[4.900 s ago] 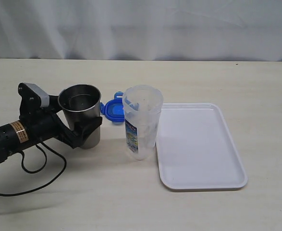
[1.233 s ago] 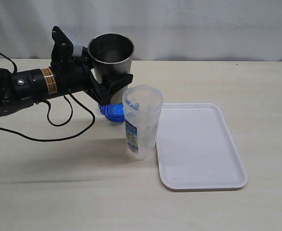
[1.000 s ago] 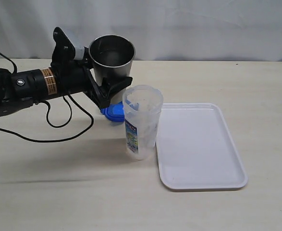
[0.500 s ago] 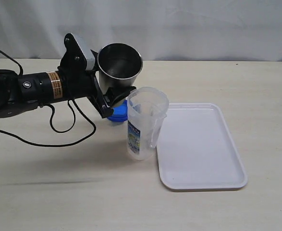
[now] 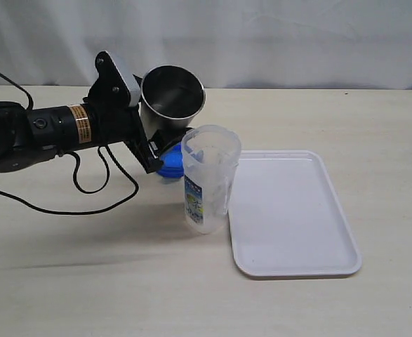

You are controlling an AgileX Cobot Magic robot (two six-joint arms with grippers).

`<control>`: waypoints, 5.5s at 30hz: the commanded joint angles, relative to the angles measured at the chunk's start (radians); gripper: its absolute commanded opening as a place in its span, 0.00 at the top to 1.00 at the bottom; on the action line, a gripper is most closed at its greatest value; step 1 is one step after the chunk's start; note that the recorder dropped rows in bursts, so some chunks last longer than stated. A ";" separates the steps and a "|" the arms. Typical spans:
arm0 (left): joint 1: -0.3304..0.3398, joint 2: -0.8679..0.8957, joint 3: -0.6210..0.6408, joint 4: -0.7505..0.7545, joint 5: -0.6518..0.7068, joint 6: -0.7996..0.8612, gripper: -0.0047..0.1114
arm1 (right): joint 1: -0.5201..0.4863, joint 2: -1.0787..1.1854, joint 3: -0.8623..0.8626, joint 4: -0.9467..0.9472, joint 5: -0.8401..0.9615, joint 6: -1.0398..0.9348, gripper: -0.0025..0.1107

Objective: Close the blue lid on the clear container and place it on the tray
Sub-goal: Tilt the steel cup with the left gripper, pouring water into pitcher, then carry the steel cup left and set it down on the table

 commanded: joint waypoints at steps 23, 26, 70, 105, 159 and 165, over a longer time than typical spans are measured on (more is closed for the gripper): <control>-0.003 -0.024 -0.019 -0.125 -0.162 0.213 0.96 | -0.004 -0.005 0.002 -0.001 -0.011 0.002 0.94; -0.003 -0.024 -0.019 -0.127 -0.162 0.243 0.96 | -0.004 -0.005 0.002 -0.001 -0.011 0.002 0.94; -0.031 -0.024 -0.019 -0.186 -0.132 0.597 0.96 | -0.004 -0.005 0.002 -0.001 -0.011 0.002 0.94; -0.032 -0.024 -0.019 -0.203 -0.108 0.154 0.96 | -0.004 -0.005 0.002 -0.001 -0.011 0.002 0.94; 0.340 0.446 -0.408 -0.499 -0.060 -0.190 0.96 | -0.004 -0.005 0.002 -0.001 -0.011 0.002 0.94; 0.340 0.446 -0.408 -0.497 -0.068 -0.190 0.96 | -0.004 -0.005 0.002 -0.001 -0.011 0.002 0.94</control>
